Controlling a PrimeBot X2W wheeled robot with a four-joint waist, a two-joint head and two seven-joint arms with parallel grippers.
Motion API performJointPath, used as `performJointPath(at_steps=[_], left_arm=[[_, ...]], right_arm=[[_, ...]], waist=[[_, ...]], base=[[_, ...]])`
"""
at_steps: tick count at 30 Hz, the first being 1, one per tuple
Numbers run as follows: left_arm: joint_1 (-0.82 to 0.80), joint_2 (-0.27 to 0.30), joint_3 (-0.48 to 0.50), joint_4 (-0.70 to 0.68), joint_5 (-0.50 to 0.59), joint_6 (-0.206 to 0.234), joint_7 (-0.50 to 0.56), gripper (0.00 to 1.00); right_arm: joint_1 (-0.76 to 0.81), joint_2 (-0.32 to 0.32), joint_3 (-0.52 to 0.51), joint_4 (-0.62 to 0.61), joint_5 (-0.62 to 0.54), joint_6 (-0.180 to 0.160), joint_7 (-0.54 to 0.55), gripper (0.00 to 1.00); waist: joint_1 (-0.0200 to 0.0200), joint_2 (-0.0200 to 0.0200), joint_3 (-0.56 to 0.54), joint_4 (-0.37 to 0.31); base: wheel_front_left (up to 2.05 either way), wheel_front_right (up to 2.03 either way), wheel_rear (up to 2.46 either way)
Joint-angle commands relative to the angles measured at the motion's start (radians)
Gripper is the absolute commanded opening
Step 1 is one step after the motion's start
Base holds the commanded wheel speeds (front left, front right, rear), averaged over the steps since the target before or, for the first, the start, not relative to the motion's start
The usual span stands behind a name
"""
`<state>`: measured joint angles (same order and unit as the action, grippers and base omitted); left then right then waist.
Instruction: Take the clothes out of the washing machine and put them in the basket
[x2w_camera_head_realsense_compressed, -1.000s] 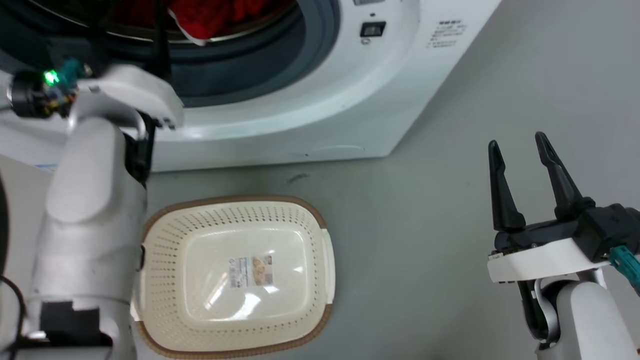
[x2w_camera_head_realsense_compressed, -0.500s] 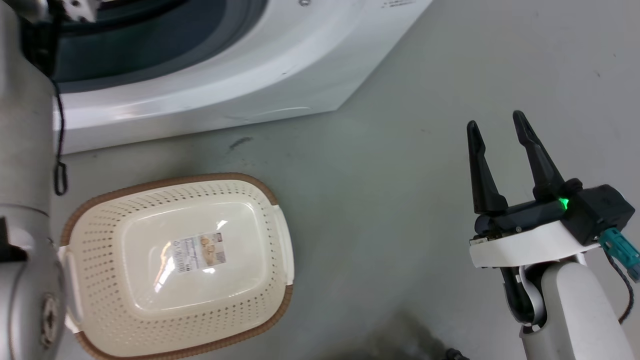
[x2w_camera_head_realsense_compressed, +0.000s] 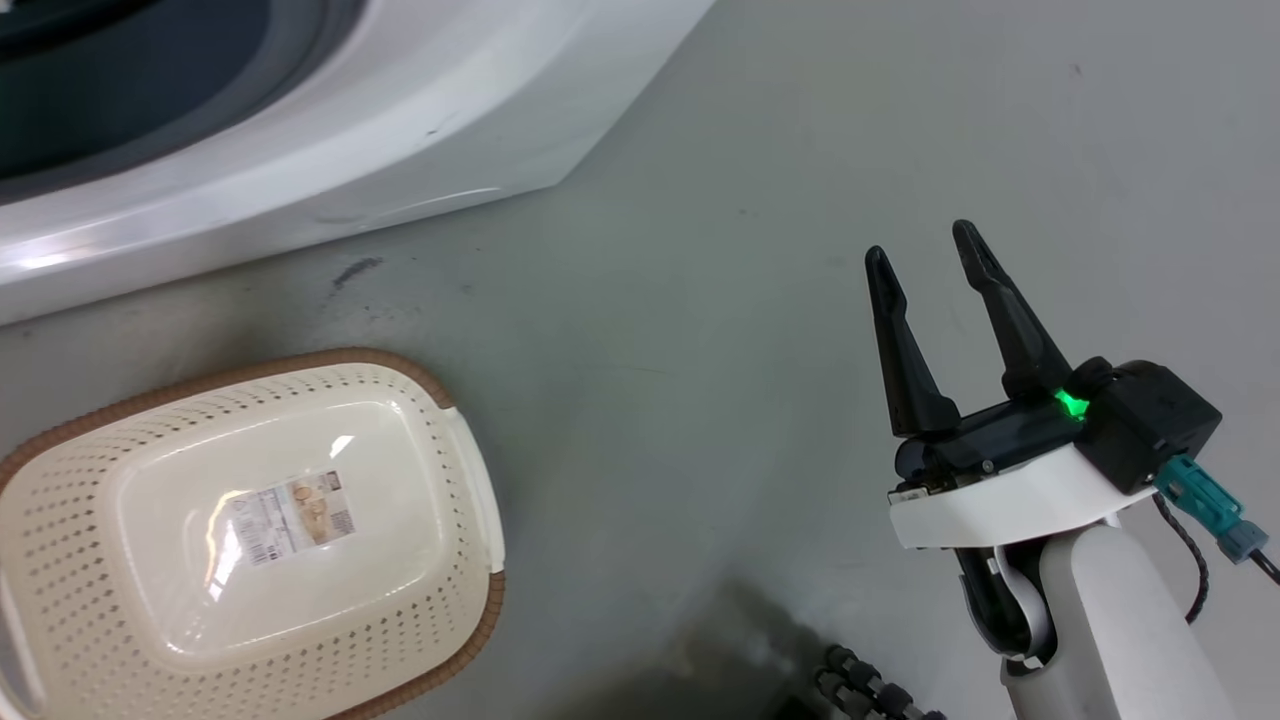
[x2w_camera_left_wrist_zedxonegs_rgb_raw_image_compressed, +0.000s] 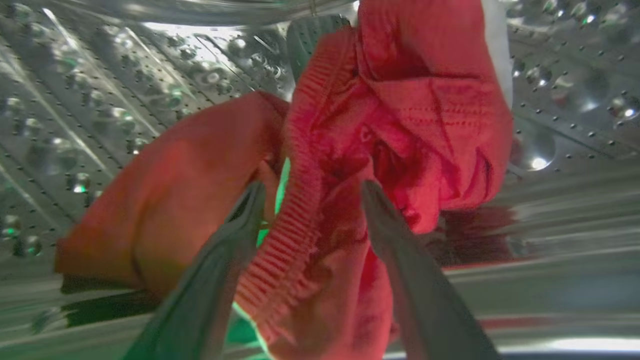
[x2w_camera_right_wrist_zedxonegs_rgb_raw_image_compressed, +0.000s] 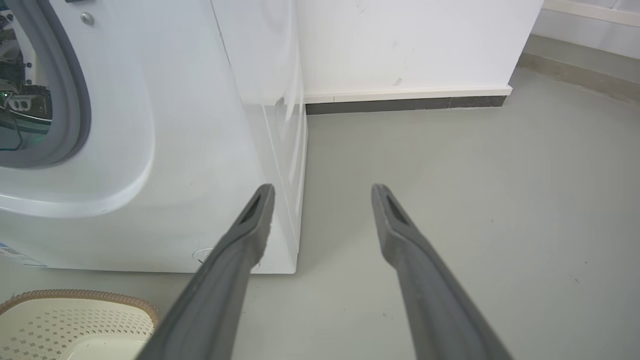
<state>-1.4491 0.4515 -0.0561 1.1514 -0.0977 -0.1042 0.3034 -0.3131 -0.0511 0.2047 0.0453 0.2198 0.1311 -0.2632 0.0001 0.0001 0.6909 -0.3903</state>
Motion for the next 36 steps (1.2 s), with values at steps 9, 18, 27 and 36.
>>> performJointPath(at_steps=[9,18,27,36], left_arm=[[-0.091,0.046,-0.051,0.041,0.035,0.011,0.223,1.0],[-0.066,0.061,-0.064,0.004,0.033,0.041,0.238,0.0],[0.084,0.019,-0.041,-0.126,-0.008,0.096,-0.15,0.0],[0.211,-0.036,-0.018,-0.103,-0.056,0.109,-0.408,0.0]], right_arm=[[-0.022,0.002,0.03,-0.013,0.044,-0.001,-0.002,1.0],[-0.033,0.001,0.033,-0.009,0.063,-0.001,-0.002,1.0],[-0.034,0.001,0.005,0.011,0.033,-0.001,-0.002,1.0],[0.0,0.001,-0.02,0.043,-0.002,-0.001,-0.002,1.0]], waist=[[-0.0001,-0.0001,0.054,-0.056],[-0.0001,-0.0001,0.05,-0.057],[-0.0001,-0.0001,-0.034,-0.007],[-0.0001,-0.0001,-0.149,0.032]], base=[[0.0,0.0,0.0],[0.0,0.0,0.0],[0.0,0.0,0.0],[0.0,0.0,0.0]])
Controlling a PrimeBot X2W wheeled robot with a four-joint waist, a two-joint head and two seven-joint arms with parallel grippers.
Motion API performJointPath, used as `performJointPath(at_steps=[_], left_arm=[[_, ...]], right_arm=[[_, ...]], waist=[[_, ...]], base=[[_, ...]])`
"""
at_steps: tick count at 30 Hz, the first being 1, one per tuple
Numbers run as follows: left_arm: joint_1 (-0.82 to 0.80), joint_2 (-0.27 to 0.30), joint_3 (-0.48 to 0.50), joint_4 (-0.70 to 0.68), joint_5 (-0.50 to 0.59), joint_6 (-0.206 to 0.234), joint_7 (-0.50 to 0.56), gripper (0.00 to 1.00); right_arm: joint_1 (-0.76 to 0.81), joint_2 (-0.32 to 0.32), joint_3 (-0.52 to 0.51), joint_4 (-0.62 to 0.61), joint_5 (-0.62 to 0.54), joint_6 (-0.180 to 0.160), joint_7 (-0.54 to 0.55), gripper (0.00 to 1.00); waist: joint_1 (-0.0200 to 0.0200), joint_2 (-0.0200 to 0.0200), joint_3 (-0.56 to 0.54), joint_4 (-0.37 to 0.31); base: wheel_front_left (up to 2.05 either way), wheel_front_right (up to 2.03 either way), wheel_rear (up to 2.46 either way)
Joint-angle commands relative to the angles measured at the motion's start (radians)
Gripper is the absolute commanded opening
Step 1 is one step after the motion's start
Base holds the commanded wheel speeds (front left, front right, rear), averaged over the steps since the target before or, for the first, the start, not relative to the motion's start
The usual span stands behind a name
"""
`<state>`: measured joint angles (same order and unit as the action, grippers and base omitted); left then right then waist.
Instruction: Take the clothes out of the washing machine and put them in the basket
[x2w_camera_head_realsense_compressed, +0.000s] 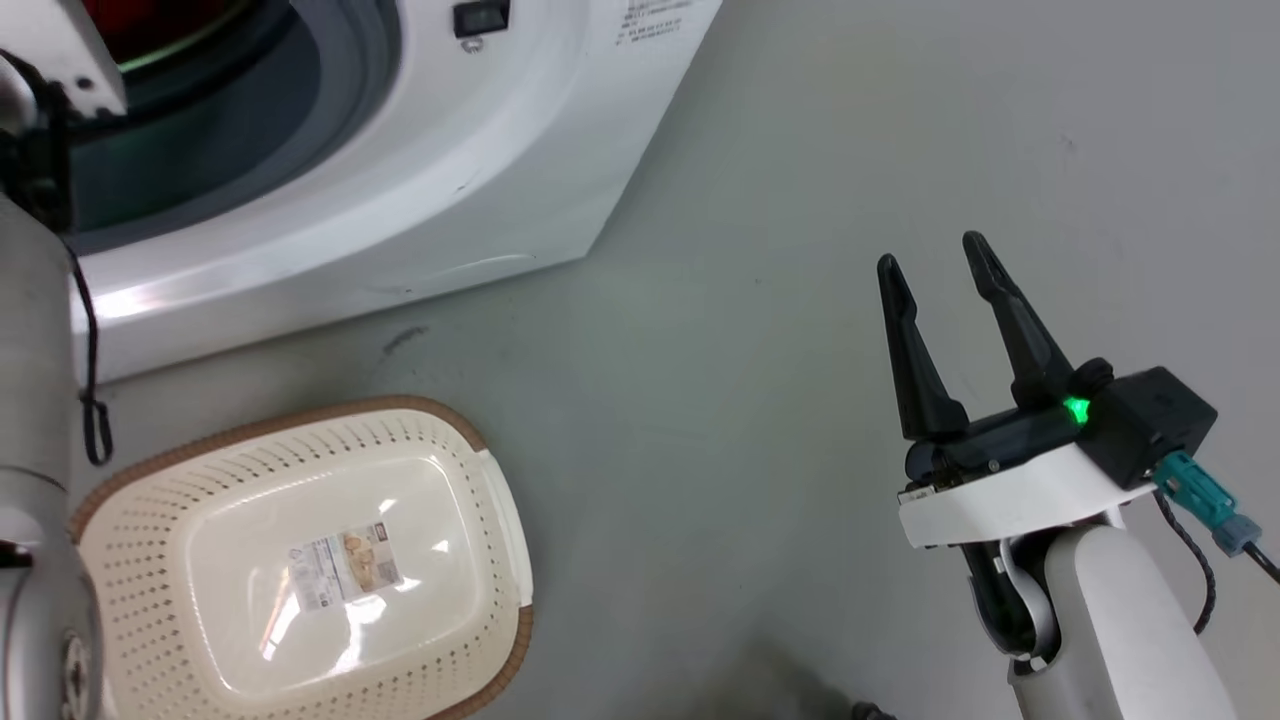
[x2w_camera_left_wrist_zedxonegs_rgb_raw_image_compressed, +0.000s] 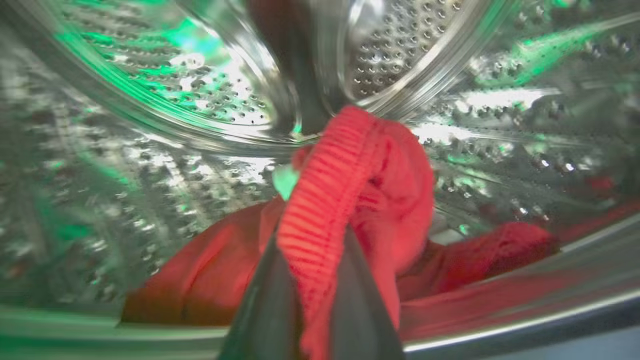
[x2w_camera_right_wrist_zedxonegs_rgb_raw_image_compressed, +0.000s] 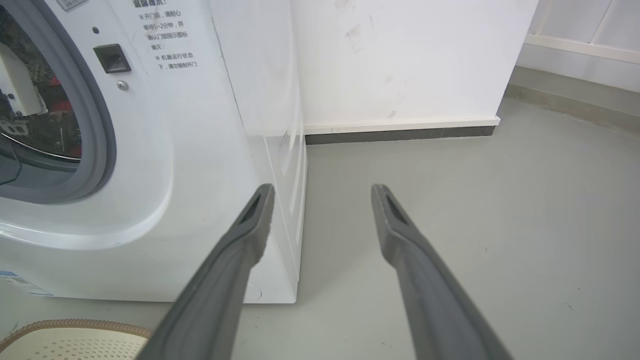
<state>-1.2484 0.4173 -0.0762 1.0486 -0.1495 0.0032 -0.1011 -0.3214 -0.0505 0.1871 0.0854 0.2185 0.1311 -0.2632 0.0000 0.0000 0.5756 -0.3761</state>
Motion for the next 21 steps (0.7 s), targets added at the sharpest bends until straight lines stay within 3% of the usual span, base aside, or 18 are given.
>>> performJointPath(at_steps=[1,13,21], left_arm=[[0.022,-0.011,0.007,0.008,-0.012,0.003,-0.026,0.0],[0.184,-0.096,0.021,0.073,-0.066,-0.016,-0.16,0.0],[0.332,-0.156,0.066,-0.075,-0.108,-0.03,-0.165,0.0]], right_arm=[[0.015,0.001,-0.006,0.006,-0.006,-0.001,-0.002,1.0],[0.08,0.0,-0.031,0.053,-0.046,-0.001,-0.002,1.0],[0.13,0.001,-0.058,0.078,-0.065,-0.001,-0.002,1.0]], waist=[[0.0,0.0,-0.048,0.023],[0.0,0.0,-0.232,0.078],[0.0,0.0,-0.346,0.13]], base=[[0.0,0.0,0.0],[0.0,0.0,0.0],[0.0,0.0,0.0]])
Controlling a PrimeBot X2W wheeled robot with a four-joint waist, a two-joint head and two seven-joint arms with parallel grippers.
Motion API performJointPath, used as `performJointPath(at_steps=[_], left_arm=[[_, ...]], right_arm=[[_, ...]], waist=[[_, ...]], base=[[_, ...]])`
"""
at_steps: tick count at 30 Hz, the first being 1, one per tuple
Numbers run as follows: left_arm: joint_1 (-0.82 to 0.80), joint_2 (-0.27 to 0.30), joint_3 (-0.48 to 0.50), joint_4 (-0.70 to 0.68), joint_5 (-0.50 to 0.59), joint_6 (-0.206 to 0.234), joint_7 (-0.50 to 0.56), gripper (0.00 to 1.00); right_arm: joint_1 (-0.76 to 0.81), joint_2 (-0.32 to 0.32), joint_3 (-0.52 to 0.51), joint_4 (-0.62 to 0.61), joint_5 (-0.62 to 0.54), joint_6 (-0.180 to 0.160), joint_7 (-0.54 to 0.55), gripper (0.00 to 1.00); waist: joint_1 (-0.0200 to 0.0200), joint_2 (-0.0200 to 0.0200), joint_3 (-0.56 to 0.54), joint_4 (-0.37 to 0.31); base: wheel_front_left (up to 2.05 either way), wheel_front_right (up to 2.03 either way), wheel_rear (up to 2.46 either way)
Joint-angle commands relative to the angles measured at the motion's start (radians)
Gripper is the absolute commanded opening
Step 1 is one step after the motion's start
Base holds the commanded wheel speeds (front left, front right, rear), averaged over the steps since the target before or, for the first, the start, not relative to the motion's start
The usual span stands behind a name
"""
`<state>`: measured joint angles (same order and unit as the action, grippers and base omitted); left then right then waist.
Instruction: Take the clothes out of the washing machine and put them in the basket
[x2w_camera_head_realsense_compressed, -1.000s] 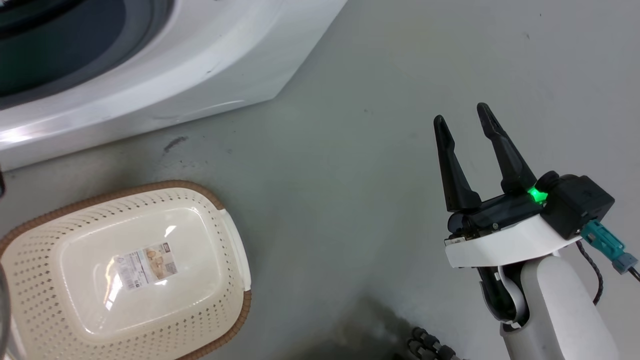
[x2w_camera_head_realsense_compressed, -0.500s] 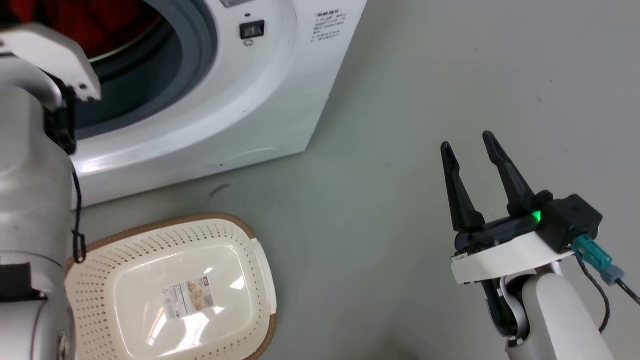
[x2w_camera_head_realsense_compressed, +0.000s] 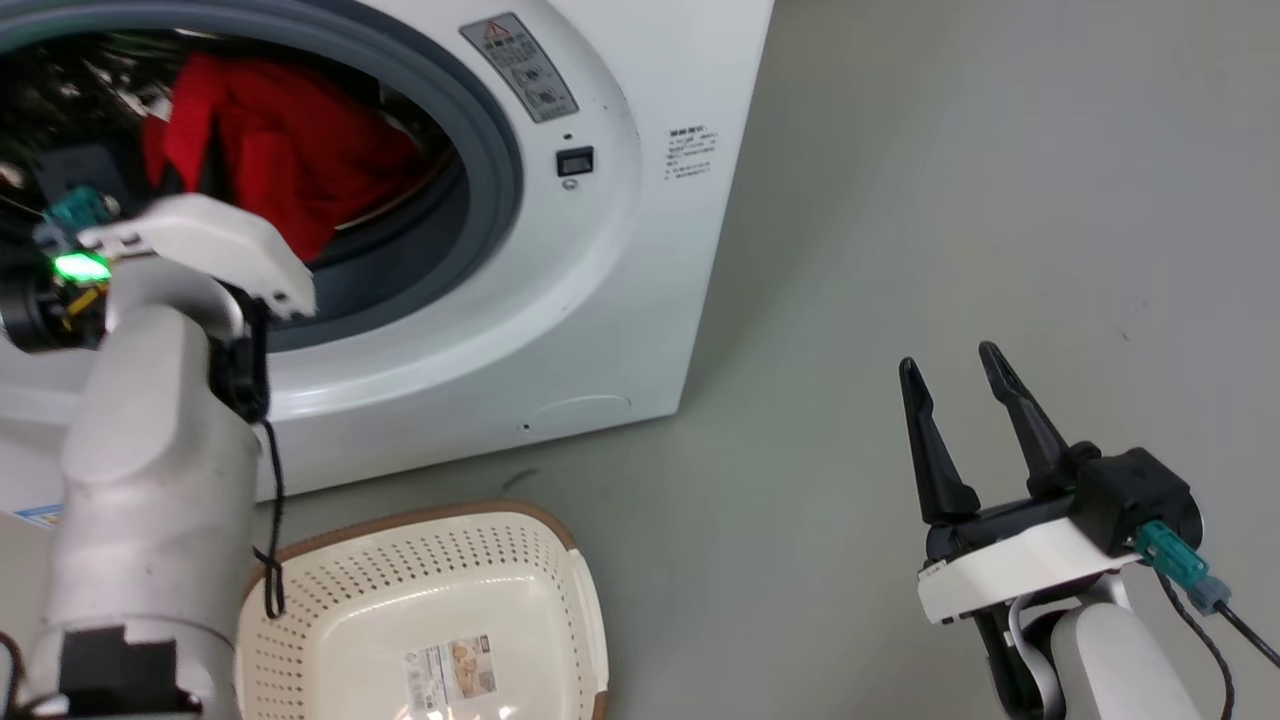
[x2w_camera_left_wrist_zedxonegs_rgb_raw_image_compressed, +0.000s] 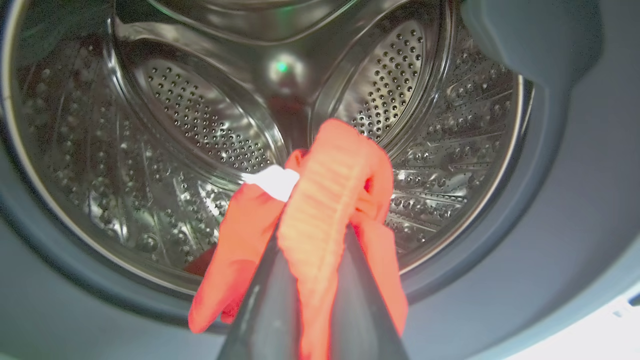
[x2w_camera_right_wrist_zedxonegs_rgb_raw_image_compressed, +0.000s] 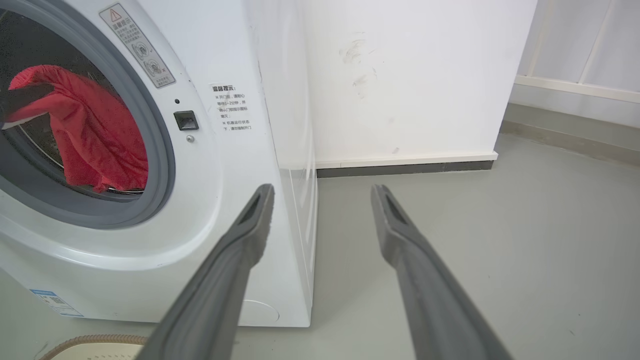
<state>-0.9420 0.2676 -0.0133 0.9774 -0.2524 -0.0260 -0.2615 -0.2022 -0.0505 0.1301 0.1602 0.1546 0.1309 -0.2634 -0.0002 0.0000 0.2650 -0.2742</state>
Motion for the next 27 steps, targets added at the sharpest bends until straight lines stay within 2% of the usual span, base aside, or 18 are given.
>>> performJointPath(at_steps=[1,7,12,19,27], left_arm=[[0.046,-0.016,0.006,-0.031,-0.004,0.001,-0.005,0.0],[0.181,-0.073,0.034,-0.187,-0.009,0.01,-0.005,0.0],[0.284,-0.118,0.037,-0.327,-0.004,-0.005,-0.005,0.0],[0.422,-0.165,0.009,-0.558,0.011,-0.009,-0.004,0.0],[0.66,-0.184,-0.022,-0.918,0.01,0.03,0.046,0.0]], right_arm=[[0.017,0.001,-0.004,0.005,-0.002,0.0,-0.002,1.0],[0.052,0.001,-0.012,0.008,-0.016,0.0,0.008,1.0],[0.079,0.0,-0.026,-0.005,-0.024,0.0,0.024,1.0],[0.125,0.001,-0.04,-0.023,-0.032,0.0,0.051,1.0],[0.173,0.001,-0.055,-0.054,-0.034,0.0,0.071,1.0]], waist=[[0.0002,0.0,-0.048,0.035],[0.0002,0.0,-0.111,0.065],[0.0002,0.0,-0.15,0.088],[0.0002,0.0,-0.212,0.116],[0.0002,0.0,-0.245,0.127]], base=[[0.0,0.0,0.0],[0.0,0.0,0.0],[0.0,0.0,0.0],[0.0,0.0,0.0],[0.0,0.0,0.0]])
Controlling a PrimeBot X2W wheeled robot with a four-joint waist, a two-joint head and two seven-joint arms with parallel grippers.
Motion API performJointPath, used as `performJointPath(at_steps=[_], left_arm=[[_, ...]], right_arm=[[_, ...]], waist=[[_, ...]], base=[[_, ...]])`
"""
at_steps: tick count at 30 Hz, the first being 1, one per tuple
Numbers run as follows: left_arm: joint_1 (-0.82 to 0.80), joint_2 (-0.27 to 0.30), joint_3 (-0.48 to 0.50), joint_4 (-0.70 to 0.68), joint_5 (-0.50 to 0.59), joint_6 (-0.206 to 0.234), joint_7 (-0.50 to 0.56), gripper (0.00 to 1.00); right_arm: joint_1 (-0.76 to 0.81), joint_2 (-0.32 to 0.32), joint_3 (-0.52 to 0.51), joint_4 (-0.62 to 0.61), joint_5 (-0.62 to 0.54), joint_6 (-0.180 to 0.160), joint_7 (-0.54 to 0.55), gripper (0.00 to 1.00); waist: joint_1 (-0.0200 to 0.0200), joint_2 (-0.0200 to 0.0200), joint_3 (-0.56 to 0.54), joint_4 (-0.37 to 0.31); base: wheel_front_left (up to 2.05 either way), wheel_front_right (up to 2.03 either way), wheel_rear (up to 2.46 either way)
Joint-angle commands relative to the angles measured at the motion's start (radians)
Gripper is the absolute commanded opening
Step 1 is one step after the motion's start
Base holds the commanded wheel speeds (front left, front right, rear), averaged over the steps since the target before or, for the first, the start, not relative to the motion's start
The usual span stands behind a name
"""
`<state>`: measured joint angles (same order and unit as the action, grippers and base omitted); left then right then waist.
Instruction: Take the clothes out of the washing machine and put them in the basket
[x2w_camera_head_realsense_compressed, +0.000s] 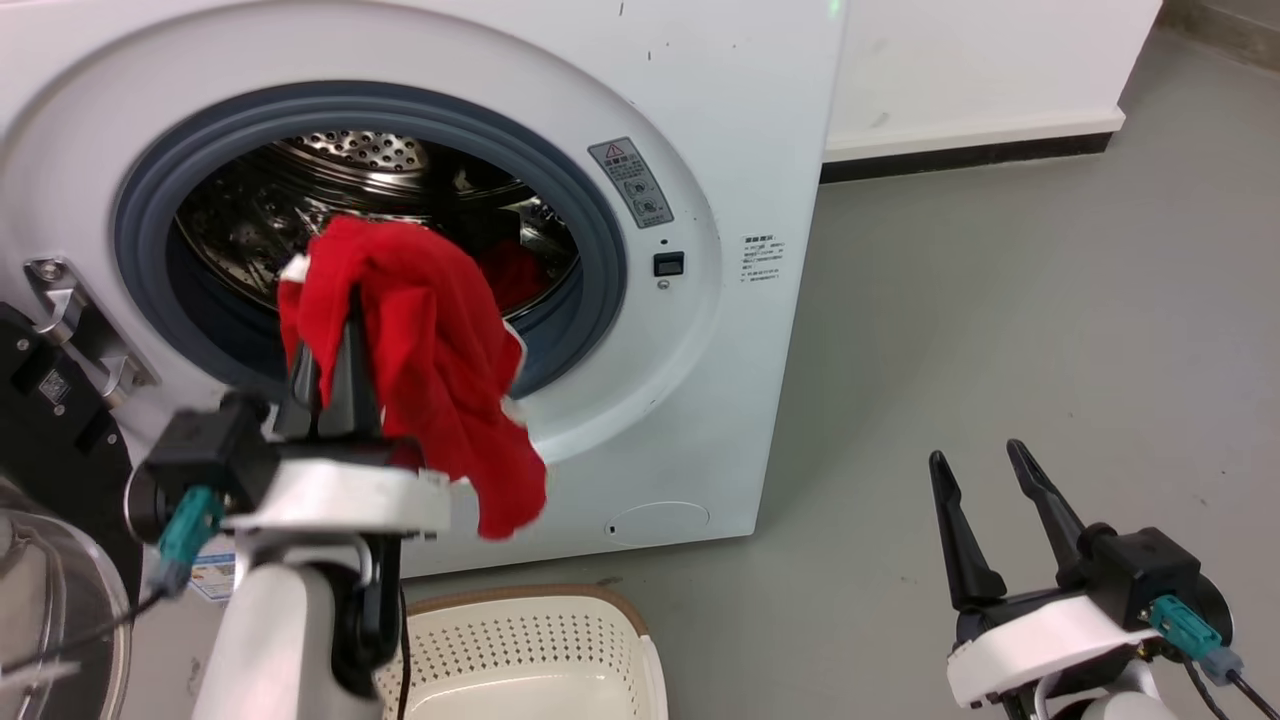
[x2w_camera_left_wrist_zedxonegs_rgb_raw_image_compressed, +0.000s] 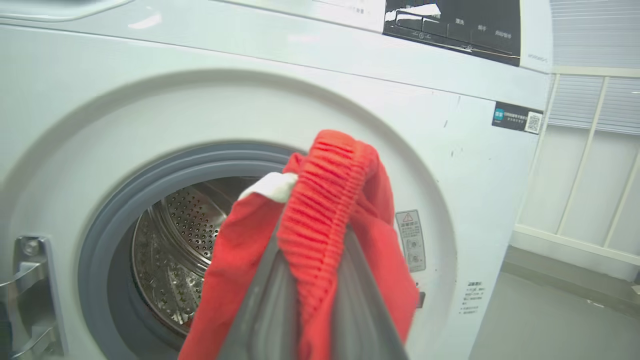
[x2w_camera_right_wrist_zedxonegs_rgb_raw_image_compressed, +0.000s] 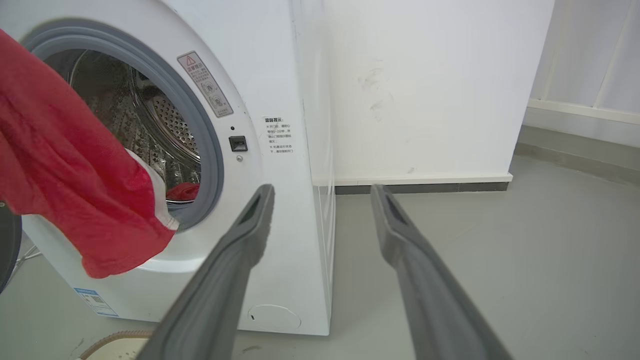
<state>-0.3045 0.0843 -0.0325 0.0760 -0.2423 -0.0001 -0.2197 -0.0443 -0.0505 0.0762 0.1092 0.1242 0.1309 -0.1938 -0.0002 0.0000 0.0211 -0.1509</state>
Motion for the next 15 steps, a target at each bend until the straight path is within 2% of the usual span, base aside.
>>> performJointPath(at_steps=[1,5,9,12,15], left_arm=[[0.057,-0.003,-0.008,-0.061,0.001,0.014,0.018,0.0],[0.195,-0.012,-0.017,-0.2,-0.005,0.057,0.076,0.0],[0.323,-0.019,-0.027,-0.27,-0.019,0.099,0.122,0.0],[0.394,-0.021,-0.048,-0.253,-0.024,0.113,0.147,0.0],[0.437,-0.023,-0.07,-0.175,-0.035,0.112,0.159,0.0]], right_arm=[[0.018,0.001,-0.005,-0.006,-0.006,0.0,0.005,1.0],[0.032,0.001,-0.007,-0.02,-0.014,0.0,0.018,1.0],[0.031,0.001,-0.01,-0.038,-0.019,0.0,0.025,1.0],[0.024,0.001,-0.007,-0.049,-0.021,0.0,0.032,1.0],[0.007,0.001,-0.004,-0.057,-0.024,0.0,0.033,1.0]], waist=[[0.0002,0.0,-0.002,0.008],[0.0002,0.0,0.001,0.018],[0.0002,0.0,0.018,0.032],[0.0002,0.0,0.039,0.044],[0.0002,0.0,0.066,0.056]], base=[[0.0,0.0,0.0],[0.0,0.0,0.0],[0.0,0.0,0.0],[0.0,0.0,0.0],[0.0,0.0,0.0]])
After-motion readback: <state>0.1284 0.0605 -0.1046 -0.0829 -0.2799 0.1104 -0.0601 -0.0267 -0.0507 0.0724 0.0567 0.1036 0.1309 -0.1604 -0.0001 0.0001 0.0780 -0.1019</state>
